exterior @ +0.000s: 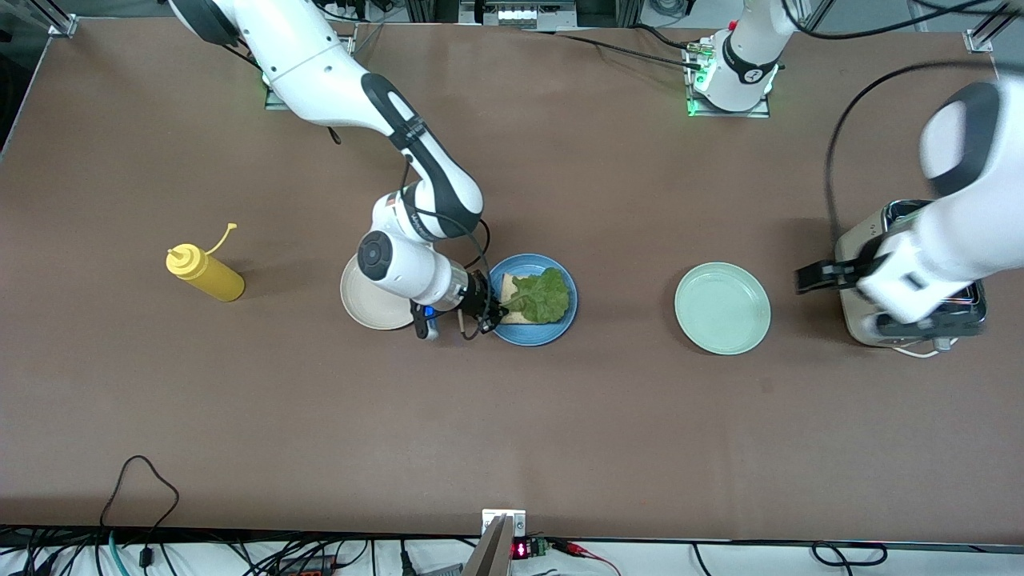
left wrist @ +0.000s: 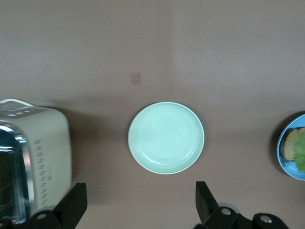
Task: Make sandwich in blue plate with both arms
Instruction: 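Drop the lettuce onto the toast while the left gripper returns to the toaster, then withdraw the right gripper from the blue plate toward the mustard bottle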
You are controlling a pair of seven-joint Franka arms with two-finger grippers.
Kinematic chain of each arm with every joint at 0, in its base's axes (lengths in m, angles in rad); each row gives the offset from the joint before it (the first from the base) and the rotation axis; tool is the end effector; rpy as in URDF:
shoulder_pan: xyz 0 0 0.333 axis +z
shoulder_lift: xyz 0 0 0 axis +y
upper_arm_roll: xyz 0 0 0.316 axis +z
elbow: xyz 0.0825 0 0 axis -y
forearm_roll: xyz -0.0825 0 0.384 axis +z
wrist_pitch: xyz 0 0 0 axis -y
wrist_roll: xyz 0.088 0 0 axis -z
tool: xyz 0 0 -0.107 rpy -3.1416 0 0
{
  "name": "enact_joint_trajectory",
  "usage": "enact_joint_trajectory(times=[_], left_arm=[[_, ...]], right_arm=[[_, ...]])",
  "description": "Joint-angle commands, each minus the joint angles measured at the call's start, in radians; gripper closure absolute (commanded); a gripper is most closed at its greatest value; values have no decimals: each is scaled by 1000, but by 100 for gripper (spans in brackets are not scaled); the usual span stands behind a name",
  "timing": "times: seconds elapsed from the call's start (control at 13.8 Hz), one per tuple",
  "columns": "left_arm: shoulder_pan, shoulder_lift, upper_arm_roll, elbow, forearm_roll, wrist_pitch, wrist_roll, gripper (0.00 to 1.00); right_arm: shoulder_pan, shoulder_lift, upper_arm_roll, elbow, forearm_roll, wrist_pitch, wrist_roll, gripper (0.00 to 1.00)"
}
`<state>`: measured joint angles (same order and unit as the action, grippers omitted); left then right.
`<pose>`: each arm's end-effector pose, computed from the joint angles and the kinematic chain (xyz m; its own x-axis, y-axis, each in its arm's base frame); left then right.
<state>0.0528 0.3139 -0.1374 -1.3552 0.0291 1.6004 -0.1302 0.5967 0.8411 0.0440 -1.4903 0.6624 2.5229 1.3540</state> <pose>0.6451 -0.0385 0.5412 0.9966 0.0487 -0.0670 0.0492 -0.9988 0.0047 0.5931 0.4274 0.1877 0.3211 -0.8335 -0.4497 -0.9471 -0.2840 -0.1497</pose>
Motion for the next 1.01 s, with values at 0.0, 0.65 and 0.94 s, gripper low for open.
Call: enact_joint_trajectory(times=[0.0, 0.65, 0.94], left_arm=[[12, 14, -8, 113, 22, -85, 9, 0], [-42, -151, 94, -68, 6, -65, 47, 0], [-42, -212, 88, -163, 3, -22, 46, 0]], right_arm=[[5, 9, -6, 27, 17, 0, 4, 59], [-141, -179, -18, 30, -145, -355, -169, 0], [-294, -313, -18, 28, -246, -646, -467, 0]])
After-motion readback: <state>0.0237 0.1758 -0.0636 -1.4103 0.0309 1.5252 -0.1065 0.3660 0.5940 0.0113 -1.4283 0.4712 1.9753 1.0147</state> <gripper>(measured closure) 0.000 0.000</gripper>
